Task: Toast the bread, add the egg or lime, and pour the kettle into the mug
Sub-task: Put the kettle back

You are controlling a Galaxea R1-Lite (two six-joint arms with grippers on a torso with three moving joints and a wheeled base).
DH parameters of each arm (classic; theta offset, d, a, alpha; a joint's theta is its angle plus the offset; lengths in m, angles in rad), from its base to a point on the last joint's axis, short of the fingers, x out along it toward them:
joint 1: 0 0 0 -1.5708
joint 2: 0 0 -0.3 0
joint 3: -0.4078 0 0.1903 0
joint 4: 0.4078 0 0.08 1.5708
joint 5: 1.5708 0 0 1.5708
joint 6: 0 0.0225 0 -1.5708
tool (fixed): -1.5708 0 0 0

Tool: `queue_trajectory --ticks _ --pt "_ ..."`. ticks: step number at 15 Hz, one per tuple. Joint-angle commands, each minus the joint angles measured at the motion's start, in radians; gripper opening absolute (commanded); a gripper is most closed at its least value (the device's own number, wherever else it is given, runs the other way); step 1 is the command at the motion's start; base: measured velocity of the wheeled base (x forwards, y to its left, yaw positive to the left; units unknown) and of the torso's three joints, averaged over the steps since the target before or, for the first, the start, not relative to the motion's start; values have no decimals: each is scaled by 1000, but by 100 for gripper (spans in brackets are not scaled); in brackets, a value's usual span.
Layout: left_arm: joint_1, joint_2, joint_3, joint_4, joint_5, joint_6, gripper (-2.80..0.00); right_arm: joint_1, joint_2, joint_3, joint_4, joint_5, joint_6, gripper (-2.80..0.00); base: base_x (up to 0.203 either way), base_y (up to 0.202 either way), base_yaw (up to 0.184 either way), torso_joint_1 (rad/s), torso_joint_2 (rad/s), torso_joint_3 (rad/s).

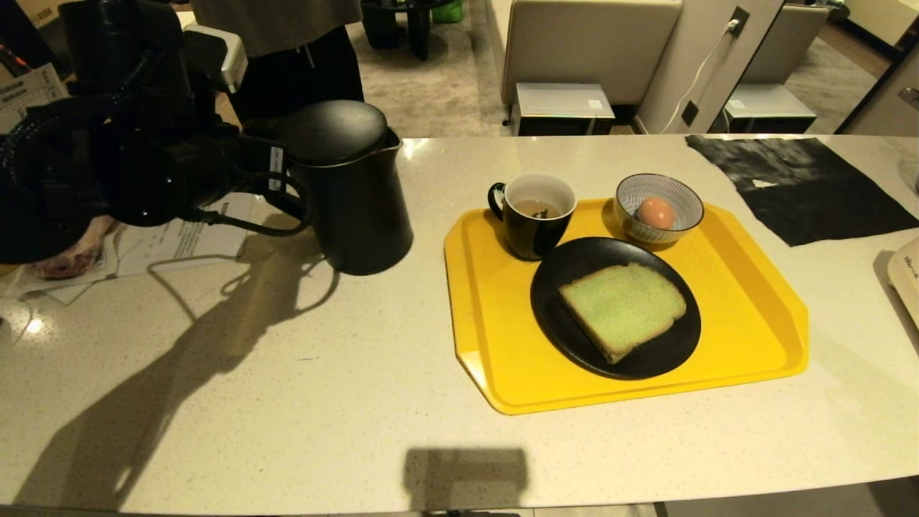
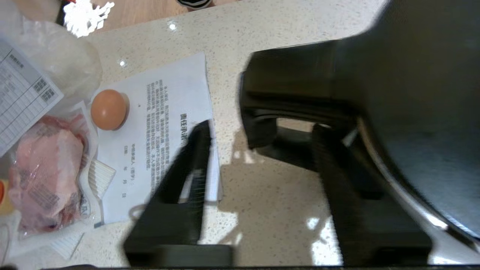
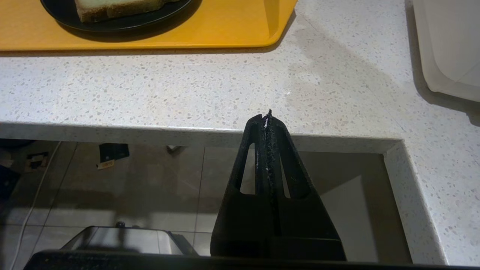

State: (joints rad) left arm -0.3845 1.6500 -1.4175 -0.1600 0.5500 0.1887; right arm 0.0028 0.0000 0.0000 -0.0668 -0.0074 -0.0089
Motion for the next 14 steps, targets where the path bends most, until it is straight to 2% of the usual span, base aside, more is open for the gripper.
queue_trajectory --ticks 1,7,10,12,13,14 --pt "-2 2 -5 4 8 -3 0 0 2 28 -1 0 0 -280 0 0 0 0 0 0" --pt "-25 -78 53 47 4 -4 0 0 2 28 -1 0 0 -280 0 0 0 0 0 0" --pt "-62 -199 133 73 8 0 0 0 2 28 -1 0 0 -280 0 0 0 0 0 0" --pt "-45 -270 155 129 8 10 0 0 2 28 -1 0 0 -280 0 0 0 0 0 0" --pt "-38 -308 177 146 5 18 -280 0 2 28 -1 0 0 -280 0 0 0 0 0 0" --pt "-32 -348 212 157 2 30 -280 0 2 28 -1 0 0 -280 0 0 0 0 0 0"
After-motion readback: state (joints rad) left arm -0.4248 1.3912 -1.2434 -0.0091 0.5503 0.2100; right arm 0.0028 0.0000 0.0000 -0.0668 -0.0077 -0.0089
